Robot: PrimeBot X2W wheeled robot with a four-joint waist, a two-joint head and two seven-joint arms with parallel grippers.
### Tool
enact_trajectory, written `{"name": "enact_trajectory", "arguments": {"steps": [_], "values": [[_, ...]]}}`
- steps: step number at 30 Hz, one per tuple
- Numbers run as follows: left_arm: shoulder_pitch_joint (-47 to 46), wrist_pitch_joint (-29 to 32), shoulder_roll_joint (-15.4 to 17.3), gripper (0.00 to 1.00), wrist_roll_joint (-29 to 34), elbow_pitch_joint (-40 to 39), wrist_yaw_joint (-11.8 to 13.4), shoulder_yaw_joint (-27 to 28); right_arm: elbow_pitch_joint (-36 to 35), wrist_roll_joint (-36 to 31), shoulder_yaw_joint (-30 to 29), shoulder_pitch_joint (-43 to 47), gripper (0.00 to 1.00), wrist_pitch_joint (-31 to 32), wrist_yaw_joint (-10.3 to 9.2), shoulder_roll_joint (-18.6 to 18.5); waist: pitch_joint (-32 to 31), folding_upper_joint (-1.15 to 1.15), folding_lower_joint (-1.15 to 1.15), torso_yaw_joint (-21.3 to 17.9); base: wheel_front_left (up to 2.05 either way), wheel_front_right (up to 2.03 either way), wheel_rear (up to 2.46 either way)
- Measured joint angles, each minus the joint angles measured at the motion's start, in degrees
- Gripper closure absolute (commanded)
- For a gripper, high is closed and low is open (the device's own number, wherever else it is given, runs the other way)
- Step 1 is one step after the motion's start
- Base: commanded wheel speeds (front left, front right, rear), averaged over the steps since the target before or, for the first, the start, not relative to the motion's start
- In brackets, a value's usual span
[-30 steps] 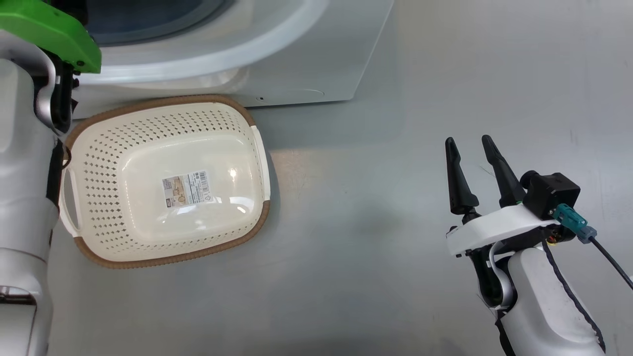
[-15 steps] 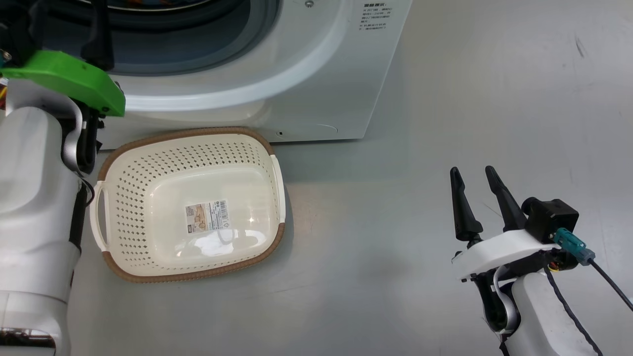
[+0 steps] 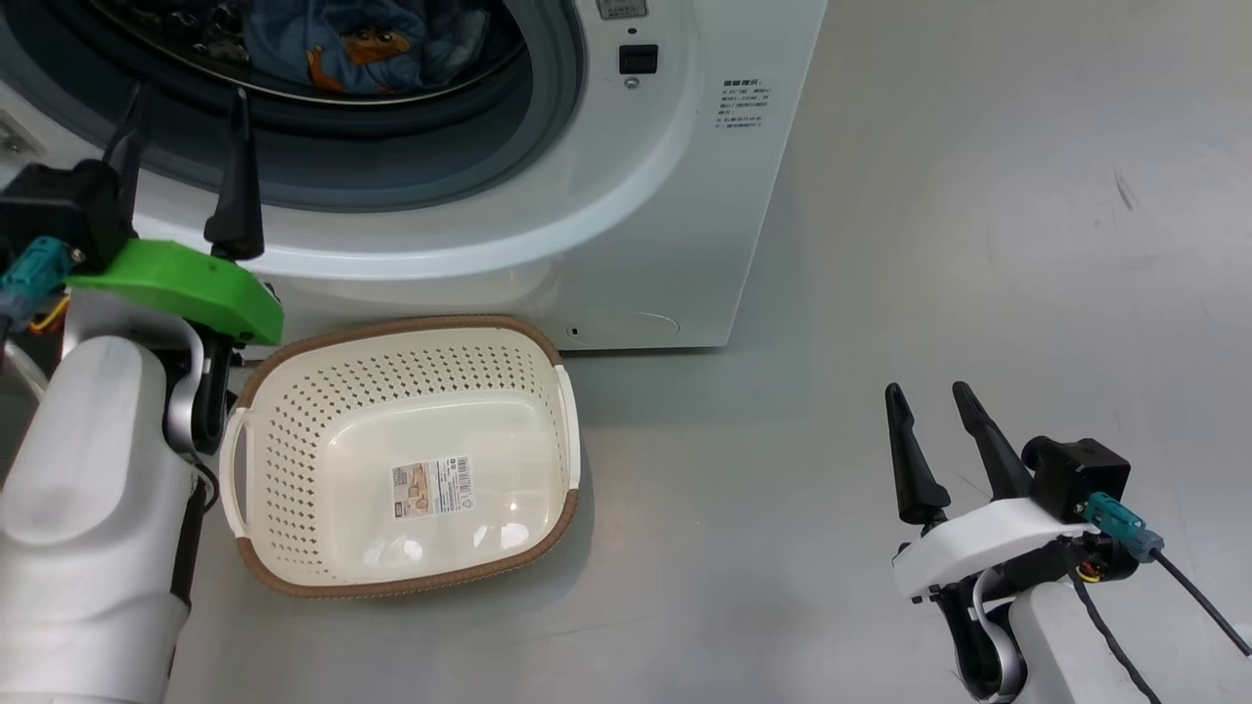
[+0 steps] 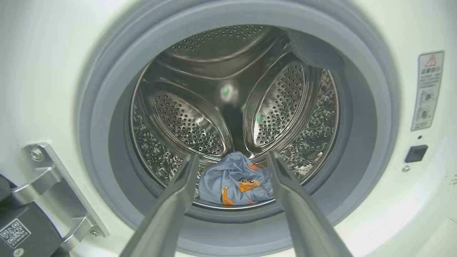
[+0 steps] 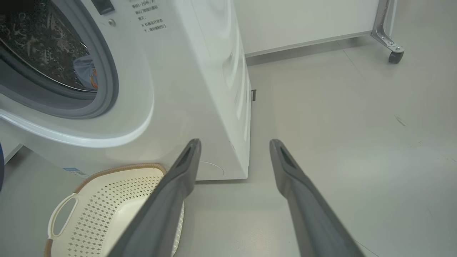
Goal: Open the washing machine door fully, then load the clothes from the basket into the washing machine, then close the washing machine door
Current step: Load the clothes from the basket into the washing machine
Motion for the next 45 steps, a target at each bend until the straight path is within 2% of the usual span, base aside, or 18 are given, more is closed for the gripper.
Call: {"name": "enact_trajectory", "arguments": {"steps": [11, 26, 39, 45], "values": [[12.83, 0.00, 0.14, 0.00, 1.77, -6.42, 2.83, 4.30, 1.21, 0.00, -0.43, 3.11, 0.00, 0.00, 0.65, 0.10, -5.77, 0.00, 0.00, -0.16, 0.00, 0.00, 0.00], [28.93, 0.00, -0.75, 0.00, 2.93, -11.65, 5.50, 6.23, 1.10, -0.25, -0.64, 5.38, 0.00, 0.00, 1.16, 0.43, -11.36, 0.00, 0.00, -1.05, 0.00, 0.00, 0.00], [40.34, 0.00, -2.16, 0.00, 3.43, -17.55, 6.76, 8.47, -1.94, -1.41, -3.31, 7.37, 0.00, 0.00, 1.49, 0.42, -13.68, 0.00, 0.00, -1.55, 0.00, 0.00, 0.00], [41.93, 0.00, -2.36, 0.00, 4.48, -19.74, 6.78, 9.58, -2.45, -2.02, -3.47, 7.42, 0.00, 0.00, 1.49, 0.25, -13.99, 0.00, 0.00, -1.46, 0.00, 0.00, 0.00]]}}
